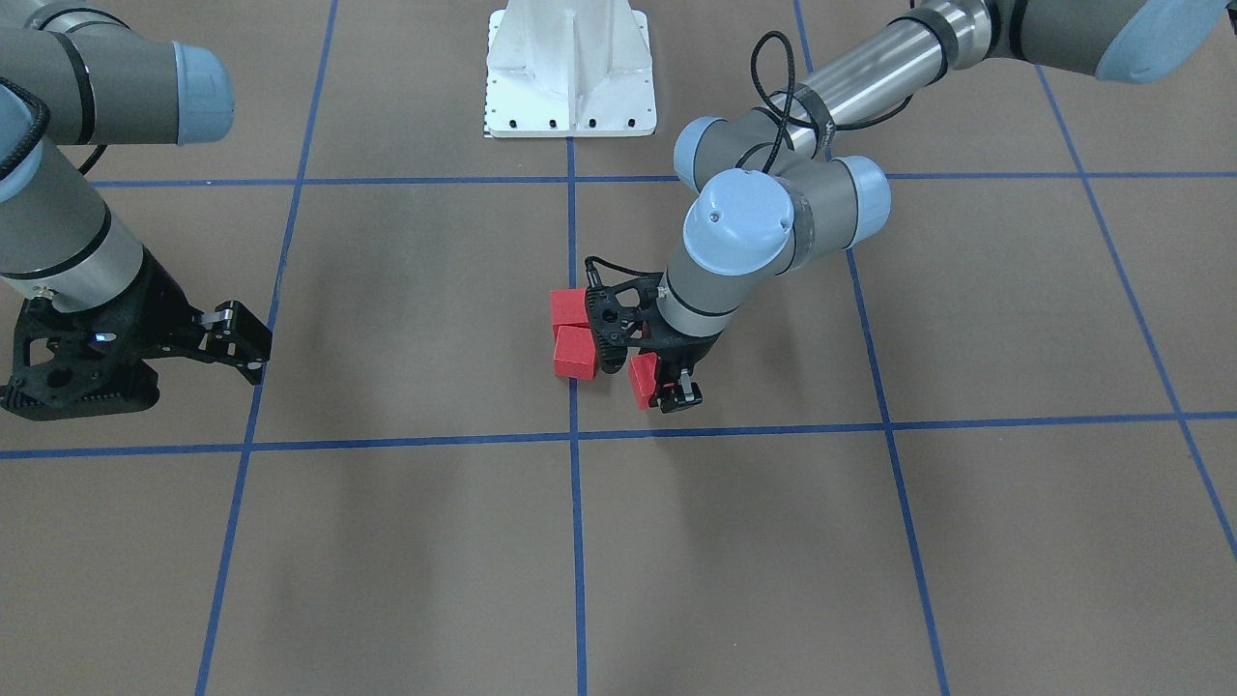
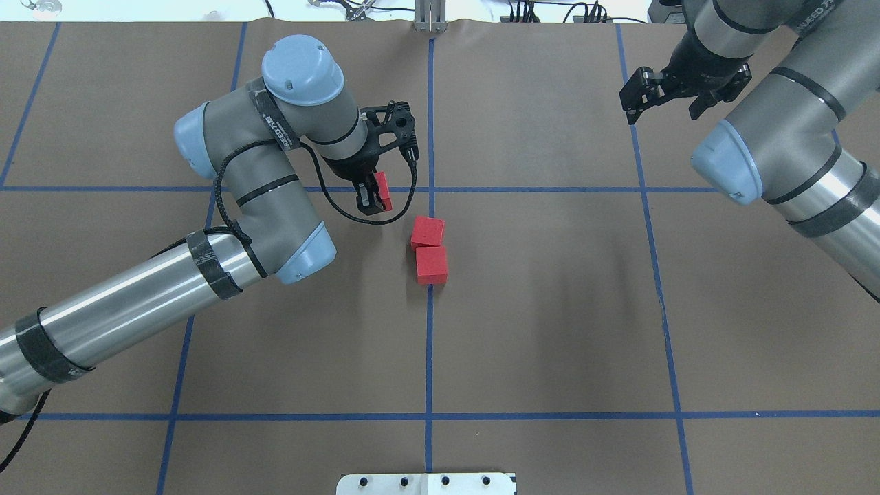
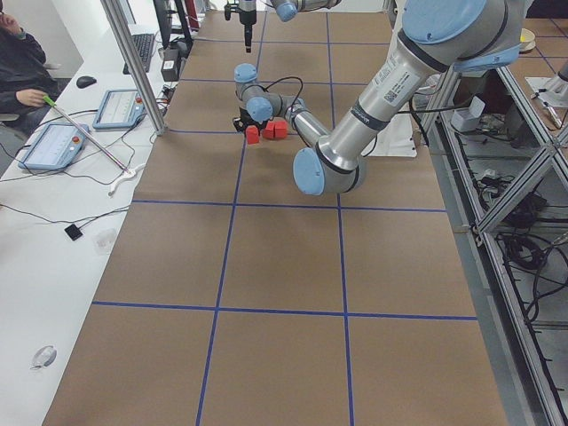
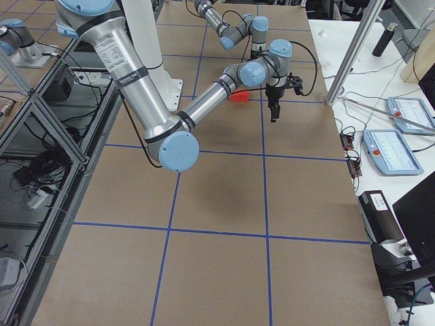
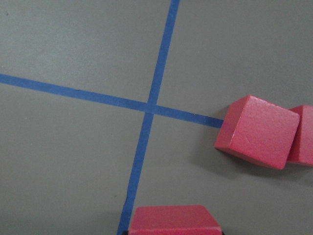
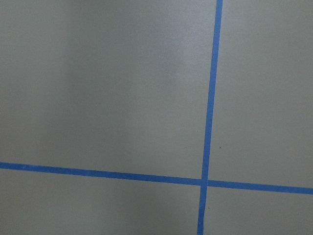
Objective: Form red blocks into L shape at center
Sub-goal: 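Carry the red cube with the left gripper toward the center cubes, then lower the held cube beside the farther center cube with the left gripper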
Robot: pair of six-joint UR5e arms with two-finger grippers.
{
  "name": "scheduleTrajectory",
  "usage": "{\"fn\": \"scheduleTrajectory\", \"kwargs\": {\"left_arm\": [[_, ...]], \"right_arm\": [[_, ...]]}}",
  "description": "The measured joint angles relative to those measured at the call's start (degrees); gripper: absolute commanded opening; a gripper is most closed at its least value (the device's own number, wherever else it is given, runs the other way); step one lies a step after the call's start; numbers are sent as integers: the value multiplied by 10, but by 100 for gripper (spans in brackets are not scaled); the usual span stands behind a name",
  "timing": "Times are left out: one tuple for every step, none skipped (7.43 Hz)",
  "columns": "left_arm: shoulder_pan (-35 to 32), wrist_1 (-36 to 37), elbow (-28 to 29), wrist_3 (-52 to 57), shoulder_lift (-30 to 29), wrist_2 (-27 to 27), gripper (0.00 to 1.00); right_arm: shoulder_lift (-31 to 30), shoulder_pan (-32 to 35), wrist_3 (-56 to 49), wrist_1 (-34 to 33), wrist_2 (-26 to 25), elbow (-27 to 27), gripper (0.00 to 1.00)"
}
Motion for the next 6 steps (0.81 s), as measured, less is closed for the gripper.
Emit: {"fn": "scheduleTrajectory", "kwargs": {"left_arm": [[7, -4, 2, 0, -1, 0, 0], [14, -5, 3, -1, -4, 0, 0], [22, -6, 3, -1, -8, 0, 0], [29, -6, 3, -2, -10, 0, 0], [34, -6, 2, -3, -10, 0, 0], [38, -6, 3, -5, -11, 1, 0]], "right_arm": [[0, 0, 1, 0, 0, 0, 99], [1, 0, 1, 0, -1, -1, 99], [1, 0, 2, 0, -1, -2, 99], [1, -1, 2, 0, -1, -2, 99], [1, -1, 3, 0, -2, -3, 99], [1, 0, 3, 0, -2, -3, 99]]}}
